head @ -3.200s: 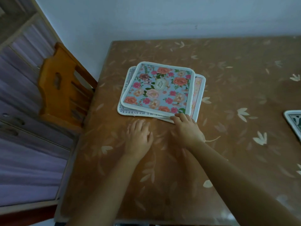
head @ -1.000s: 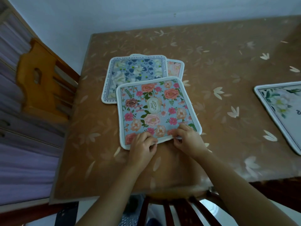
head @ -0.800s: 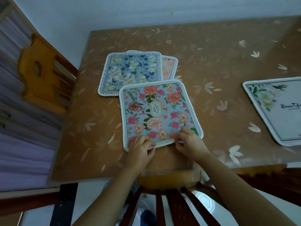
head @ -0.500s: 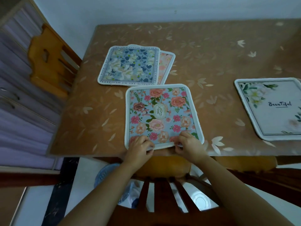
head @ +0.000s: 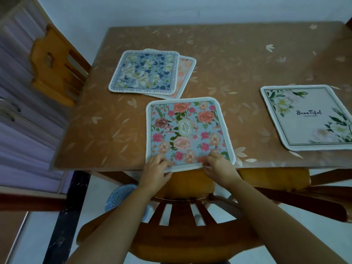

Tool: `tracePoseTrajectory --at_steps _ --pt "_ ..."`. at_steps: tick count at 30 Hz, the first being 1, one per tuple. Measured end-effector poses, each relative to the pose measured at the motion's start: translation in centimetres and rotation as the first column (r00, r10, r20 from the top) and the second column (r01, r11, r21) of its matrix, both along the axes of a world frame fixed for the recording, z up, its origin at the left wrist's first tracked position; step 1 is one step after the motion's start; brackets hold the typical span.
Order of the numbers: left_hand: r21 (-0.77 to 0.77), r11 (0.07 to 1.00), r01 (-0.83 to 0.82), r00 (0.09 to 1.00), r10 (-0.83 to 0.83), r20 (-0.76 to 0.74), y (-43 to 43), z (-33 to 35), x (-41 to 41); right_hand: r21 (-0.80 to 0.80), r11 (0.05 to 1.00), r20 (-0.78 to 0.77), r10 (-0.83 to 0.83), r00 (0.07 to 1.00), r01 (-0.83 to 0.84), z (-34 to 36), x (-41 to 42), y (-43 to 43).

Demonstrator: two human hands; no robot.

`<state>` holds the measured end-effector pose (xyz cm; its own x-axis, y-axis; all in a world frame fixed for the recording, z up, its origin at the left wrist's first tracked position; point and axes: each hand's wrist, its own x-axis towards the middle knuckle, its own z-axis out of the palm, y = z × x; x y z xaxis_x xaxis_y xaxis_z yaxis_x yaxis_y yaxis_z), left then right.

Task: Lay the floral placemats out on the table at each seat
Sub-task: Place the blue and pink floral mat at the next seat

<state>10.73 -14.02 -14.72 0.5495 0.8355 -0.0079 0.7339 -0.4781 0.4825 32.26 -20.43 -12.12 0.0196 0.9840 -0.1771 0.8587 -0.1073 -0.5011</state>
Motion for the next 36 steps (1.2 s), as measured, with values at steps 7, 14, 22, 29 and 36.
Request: tracePoseTrajectory --at_steps 7,14,22,29,36 --pt "0.03 0.999 0.024 0.997 -0.021 -0.073 0.4 -0.8 -0.4 -0.004 1.0 0.04 -0.023 0.999 0.023 -0.7 0.7 -0.6" --pt "0.006 1.0 0.012 0.998 -0.013 0.065 0.5 -0.6 -0.4 -0.006 1.0 0.098 -0.009 0.995 0.01 -1.0 0.8 -0.5" --pt "0.01 1.0 0.008 1.0 -0.008 -0.019 1.6 -0.8 -0.4 -0.009 1.0 0.096 -0.005 0.995 0.006 -0.8 1.1 -0.2" --pt "0.04 0.997 0.065 0.996 -0.062 -0.07 1.4 -0.4 0.4 -0.062 0.997 0.19 0.053 0.98 -0.042 -0.6 1.7 0.9" --pt "0.056 0.998 0.04 0.999 -0.041 0.012 1.0 -0.5 1.5 -0.052 0.998 0.163 0.036 0.986 -0.027 -1.0 2.6 1.2"
